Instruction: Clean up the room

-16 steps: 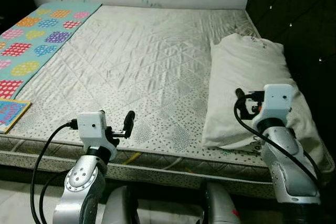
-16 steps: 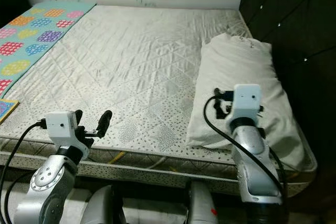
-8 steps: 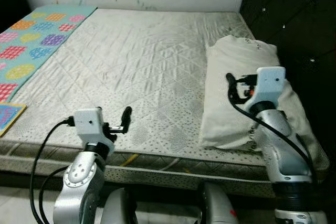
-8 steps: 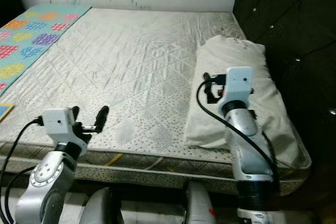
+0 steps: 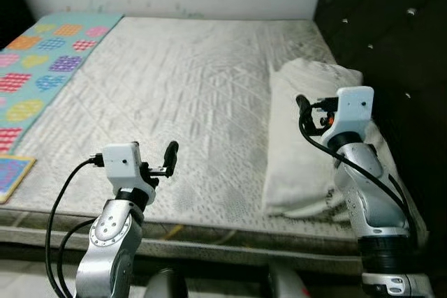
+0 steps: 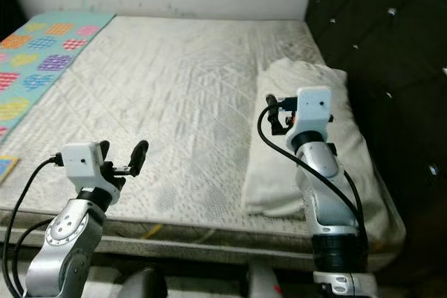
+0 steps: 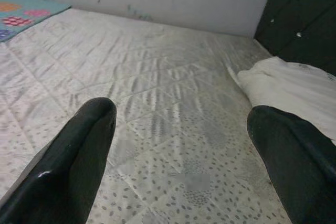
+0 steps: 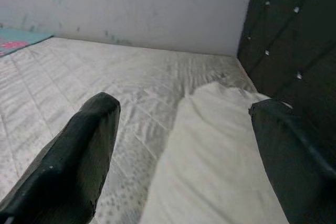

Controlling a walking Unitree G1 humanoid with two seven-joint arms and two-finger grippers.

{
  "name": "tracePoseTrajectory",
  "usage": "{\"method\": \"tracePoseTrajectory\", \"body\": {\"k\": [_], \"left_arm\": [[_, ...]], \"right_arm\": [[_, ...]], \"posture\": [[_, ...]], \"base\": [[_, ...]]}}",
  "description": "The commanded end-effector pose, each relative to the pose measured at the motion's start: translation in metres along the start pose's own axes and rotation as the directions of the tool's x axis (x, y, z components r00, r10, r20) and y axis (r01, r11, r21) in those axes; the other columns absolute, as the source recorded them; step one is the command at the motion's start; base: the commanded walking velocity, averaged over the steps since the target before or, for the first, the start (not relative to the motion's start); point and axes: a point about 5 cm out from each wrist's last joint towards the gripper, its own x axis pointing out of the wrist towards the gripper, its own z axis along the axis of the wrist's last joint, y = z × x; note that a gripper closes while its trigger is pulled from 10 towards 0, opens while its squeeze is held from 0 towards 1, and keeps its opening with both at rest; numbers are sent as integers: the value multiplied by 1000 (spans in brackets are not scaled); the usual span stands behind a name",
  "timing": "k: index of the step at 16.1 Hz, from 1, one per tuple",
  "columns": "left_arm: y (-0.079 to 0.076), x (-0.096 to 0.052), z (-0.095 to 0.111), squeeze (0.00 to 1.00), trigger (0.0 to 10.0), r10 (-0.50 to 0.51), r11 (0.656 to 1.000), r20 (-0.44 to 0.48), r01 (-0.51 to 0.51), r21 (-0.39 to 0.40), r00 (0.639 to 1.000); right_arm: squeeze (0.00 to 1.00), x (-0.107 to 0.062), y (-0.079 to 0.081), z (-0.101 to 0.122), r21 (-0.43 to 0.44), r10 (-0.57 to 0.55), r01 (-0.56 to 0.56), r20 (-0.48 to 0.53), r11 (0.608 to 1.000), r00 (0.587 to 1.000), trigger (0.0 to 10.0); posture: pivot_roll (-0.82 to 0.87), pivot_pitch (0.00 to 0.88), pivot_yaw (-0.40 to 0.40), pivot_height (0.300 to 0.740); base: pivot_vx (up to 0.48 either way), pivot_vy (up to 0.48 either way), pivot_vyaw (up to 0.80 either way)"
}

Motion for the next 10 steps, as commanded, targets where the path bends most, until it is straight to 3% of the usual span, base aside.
{"method": "tracePoseTrajectory", "body": {"k": [1,10], "left_arm": [[1,4,3,0,10000,-2,1000,14,2,15,1000],[23,23,-14,0,10000,31,997,-36,-28,72,999]], "right_arm": [[0,2,0,4,-6,5,-5,22,1000,1000,10000],[0,3,6,-31,-27,20,-22,-56,999,998,10000]], "posture": [[-168,0,21,725],[-175,0,29,740]], "base": [[0,0,0],[0,0,0]]}}
